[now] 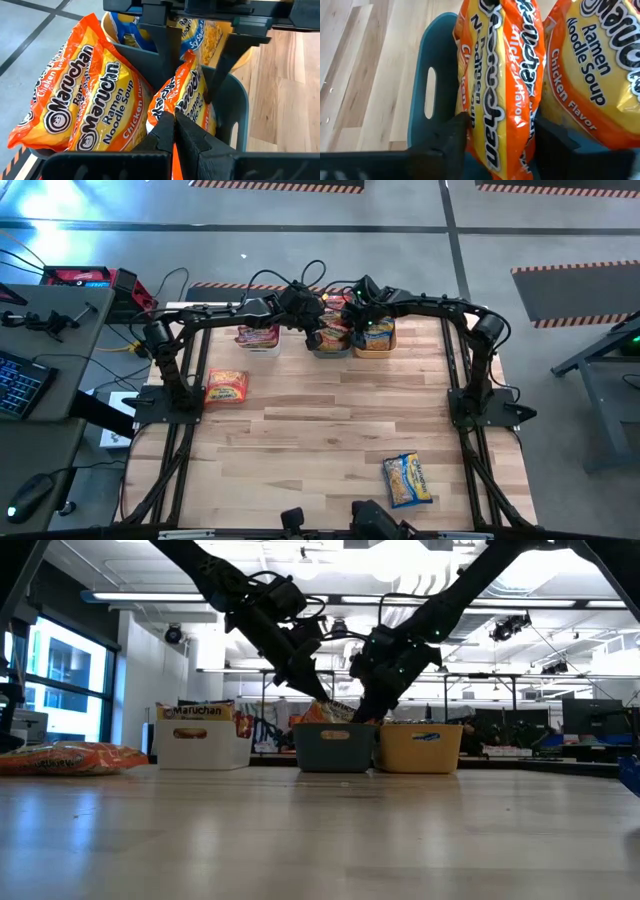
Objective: Sort Maruchan noodles
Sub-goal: Adjust the orange noodle pack into the blue bin
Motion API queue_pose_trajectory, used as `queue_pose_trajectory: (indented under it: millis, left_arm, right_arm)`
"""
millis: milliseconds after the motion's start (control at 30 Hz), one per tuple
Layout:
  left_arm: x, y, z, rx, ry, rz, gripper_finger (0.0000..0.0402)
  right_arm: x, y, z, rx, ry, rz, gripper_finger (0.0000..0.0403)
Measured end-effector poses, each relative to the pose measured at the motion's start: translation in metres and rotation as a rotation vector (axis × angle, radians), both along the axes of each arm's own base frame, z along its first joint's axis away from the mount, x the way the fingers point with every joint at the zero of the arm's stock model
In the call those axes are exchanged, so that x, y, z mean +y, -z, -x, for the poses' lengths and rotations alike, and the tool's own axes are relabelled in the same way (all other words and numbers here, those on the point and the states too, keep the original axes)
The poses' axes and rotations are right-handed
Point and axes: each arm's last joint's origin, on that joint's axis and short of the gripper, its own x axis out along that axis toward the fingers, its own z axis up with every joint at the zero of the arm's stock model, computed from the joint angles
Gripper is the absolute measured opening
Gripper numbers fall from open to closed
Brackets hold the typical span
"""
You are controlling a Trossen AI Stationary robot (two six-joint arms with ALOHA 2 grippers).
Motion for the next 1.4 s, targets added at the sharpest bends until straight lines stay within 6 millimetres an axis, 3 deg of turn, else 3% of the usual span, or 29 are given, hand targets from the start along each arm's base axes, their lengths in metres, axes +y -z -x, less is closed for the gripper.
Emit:
queue_pose_trajectory:
  millis: [233,367,600,833,1100,1400]
  left_arm:
    - [0.000,0.000,0.000,0.002,-0.012,-0.012,0.0000]
    - [0.001,0.000,0.000,0.004,-0.018,-0.015,0.0000]
    - [0.002,0.000,0.002,0.017,-0.057,-0.046,0.0000]
    - [-0.009,0.003,0.021,-0.042,-0.118,-0.086,0.0000]
    - [-0.021,0.032,0.042,-0.112,-0.190,-0.043,0.0003]
    - [-0.027,0.032,0.046,-0.076,-0.184,-0.083,0.0069]
  right_arm:
    - [-0.001,0.000,0.000,-0.005,0.002,0.004,0.0077]
    - [-0.002,-0.001,0.000,-0.012,0.001,0.014,0.0047]
    - [-0.009,-0.018,-0.005,0.043,0.033,0.150,0.0045]
    - [0.003,-0.035,-0.022,0.097,-0.027,0.335,0.0045]
    - [0.025,-0.032,-0.038,0.170,-0.080,0.499,0.0045]
    - [0.022,-0.029,-0.041,0.155,-0.075,0.507,0.0045]
